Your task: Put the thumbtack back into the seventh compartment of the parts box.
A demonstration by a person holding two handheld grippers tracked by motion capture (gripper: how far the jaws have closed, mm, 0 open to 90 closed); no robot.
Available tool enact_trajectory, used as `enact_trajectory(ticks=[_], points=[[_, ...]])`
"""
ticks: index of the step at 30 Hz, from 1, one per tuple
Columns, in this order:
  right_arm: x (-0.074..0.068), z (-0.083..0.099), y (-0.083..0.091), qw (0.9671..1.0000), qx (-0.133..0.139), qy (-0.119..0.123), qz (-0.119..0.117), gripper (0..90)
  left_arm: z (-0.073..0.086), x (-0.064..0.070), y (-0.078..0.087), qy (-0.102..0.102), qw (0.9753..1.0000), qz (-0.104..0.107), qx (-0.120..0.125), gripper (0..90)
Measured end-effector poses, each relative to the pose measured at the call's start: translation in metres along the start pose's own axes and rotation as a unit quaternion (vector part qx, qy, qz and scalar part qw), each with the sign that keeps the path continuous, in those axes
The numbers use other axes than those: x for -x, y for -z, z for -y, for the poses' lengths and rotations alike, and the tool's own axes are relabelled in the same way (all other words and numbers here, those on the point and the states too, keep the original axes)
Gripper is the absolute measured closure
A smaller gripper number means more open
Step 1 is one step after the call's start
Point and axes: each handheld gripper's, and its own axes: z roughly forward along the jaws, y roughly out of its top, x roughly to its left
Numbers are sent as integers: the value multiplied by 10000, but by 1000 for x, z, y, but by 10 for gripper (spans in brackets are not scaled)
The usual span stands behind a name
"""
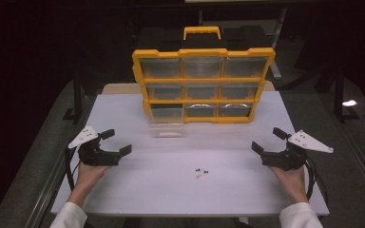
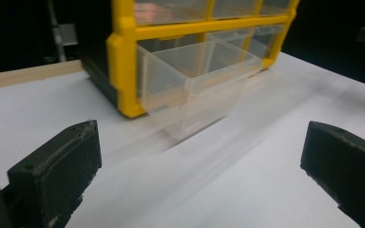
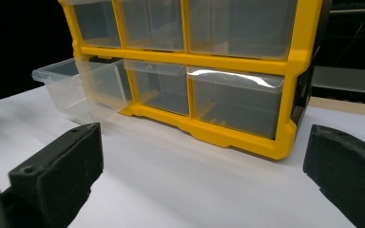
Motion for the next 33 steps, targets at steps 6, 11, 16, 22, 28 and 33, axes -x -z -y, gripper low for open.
enact_trajectory(ticks=[6,11,16,22,28,33], points=[[0,0,1,10000,25,39,52,0,-9,9,-11,-149,9994,185,-234,0],[0,2,0,9999,-66,83,85,0,-16,11,-21,-62,9983,455,-348,0],[0,2,-1,9999,-75,85,75,0,-18,14,-33,-104,9966,584,-573,0],[-1,2,-2,9999,-88,80,60,0,-21,20,-45,-104,9947,724,-727,0],[-1,2,-3,9999,-107,75,45,0,-25,24,-54,-149,9930,822,-833,0],[-2,2,-3,9999,-115,79,37,0,-30,30,-62,-292,9914,868,-934,0]])
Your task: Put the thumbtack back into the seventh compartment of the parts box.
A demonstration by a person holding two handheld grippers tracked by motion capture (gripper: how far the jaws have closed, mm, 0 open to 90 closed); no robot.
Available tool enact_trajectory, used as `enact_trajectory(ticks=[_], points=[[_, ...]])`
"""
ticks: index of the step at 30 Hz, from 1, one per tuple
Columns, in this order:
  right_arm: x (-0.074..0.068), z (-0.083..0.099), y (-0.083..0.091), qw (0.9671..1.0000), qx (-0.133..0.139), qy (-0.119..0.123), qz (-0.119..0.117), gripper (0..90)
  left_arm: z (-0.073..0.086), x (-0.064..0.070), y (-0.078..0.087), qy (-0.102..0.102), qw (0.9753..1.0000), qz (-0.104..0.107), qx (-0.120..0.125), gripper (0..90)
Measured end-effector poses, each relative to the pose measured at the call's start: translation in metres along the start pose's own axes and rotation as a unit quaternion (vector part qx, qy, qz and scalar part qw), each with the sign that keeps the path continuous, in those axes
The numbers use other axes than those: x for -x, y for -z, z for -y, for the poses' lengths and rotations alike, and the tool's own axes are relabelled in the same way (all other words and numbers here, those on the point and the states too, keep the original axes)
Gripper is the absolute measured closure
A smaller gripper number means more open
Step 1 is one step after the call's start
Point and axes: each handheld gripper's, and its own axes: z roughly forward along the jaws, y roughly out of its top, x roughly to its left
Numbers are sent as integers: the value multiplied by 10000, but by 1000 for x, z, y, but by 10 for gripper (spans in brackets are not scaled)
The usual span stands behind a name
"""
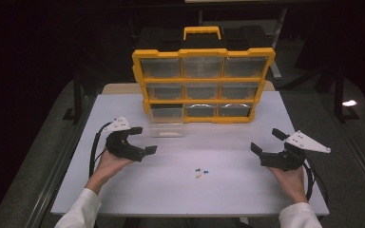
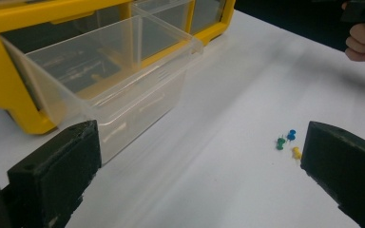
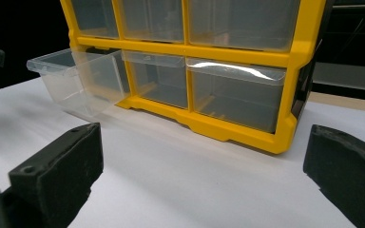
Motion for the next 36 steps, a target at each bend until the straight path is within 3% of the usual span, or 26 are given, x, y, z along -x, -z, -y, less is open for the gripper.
enact_trajectory(ticks=[17,36], points=[[-3,-2,1,10000,21,60,8,0,-15,20,-27,-346,9985,276,-329,0],[0,-1,1,9999,-72,67,77,0,-27,42,-56,-660,9937,639,-650,0]])
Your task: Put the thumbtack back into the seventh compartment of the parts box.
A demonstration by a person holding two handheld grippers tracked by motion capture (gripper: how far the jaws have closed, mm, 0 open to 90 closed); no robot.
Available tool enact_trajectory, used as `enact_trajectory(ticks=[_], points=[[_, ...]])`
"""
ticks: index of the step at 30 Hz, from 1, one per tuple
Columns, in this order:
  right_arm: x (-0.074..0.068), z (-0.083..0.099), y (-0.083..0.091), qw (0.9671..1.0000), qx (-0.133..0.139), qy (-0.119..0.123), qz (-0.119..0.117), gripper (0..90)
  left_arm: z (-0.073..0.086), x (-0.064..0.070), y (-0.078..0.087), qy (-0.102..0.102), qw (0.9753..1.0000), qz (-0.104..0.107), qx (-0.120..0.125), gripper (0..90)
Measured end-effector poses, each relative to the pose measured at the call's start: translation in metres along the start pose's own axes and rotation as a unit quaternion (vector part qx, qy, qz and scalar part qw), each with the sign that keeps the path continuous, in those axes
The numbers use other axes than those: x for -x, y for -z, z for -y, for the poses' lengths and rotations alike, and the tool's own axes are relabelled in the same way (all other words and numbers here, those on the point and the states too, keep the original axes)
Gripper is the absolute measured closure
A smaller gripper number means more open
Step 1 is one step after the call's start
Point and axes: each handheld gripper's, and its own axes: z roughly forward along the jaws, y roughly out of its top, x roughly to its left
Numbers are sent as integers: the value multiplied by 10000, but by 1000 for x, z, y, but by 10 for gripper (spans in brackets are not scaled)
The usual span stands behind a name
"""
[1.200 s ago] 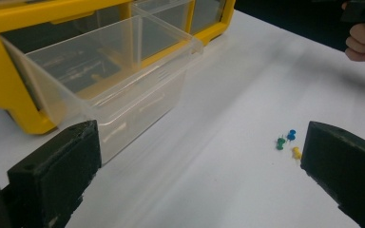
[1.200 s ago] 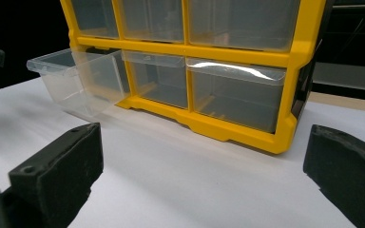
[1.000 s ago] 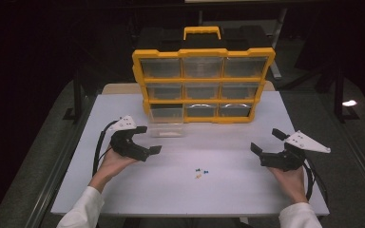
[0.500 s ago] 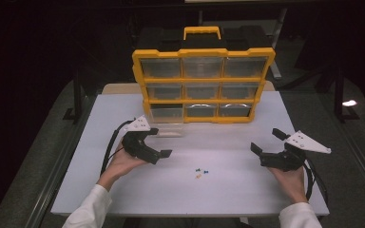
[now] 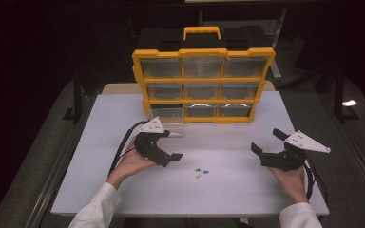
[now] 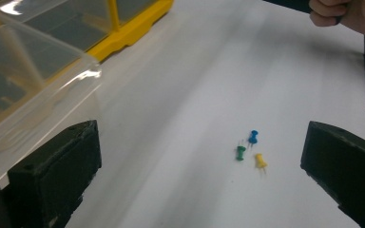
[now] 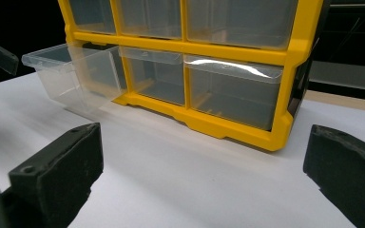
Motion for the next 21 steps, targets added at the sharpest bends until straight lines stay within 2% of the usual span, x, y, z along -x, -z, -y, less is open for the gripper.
enact_trajectory(ticks=[4,12,21], points=[[0,-1,1,10000,2,24,14,0,-5,7,-8,-175,9998,66,-51,0],[-1,-2,1,10000,-2,61,-1,0,-6,10,-23,-142,9994,149,-261,0],[-3,-4,3,9999,49,96,19,0,-4,18,-45,-157,9975,408,-562,2]])
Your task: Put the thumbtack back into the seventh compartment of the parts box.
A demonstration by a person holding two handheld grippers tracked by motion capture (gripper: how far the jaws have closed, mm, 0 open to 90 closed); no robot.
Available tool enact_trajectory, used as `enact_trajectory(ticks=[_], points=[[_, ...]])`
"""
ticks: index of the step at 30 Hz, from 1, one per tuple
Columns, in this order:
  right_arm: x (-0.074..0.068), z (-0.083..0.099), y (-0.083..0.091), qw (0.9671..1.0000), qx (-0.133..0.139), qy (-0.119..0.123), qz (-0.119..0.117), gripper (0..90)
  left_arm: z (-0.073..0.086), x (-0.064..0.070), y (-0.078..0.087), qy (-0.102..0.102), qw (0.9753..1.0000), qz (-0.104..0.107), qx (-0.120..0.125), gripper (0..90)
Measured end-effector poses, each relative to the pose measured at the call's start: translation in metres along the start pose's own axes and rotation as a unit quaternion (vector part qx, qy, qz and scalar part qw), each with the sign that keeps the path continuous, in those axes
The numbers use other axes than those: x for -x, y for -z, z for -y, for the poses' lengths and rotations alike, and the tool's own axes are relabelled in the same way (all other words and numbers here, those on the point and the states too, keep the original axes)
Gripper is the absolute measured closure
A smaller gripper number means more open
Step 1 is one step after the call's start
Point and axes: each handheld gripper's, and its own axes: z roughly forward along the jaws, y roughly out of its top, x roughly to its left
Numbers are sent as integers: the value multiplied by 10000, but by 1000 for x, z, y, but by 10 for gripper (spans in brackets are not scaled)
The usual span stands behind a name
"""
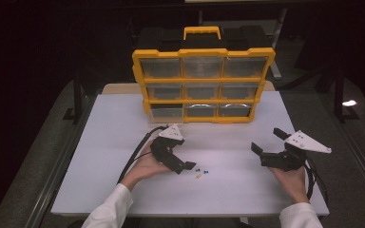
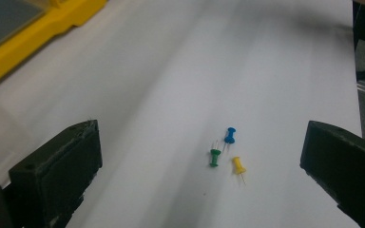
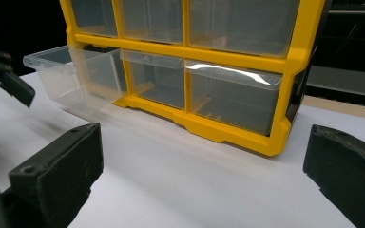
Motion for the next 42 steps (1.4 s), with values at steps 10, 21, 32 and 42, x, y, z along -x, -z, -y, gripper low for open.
enact_trajectory(ticks=[10,21,32,42], points=[[-1,-2,1,10000,25,-1,-26,0,-1,7,-17,-163,9987,315,-357,199],[-1,-2,1,10000,50,-24,-61,0,2,8,-31,-252,9965,368,-701,455],[-2,-3,1,10000,59,-26,-66,0,5,5,-39,-264,9953,394,-843,661],[-2,-3,2,9999,92,-32,-57,0,6,6,-49,-220,9945,384,-952,739]])
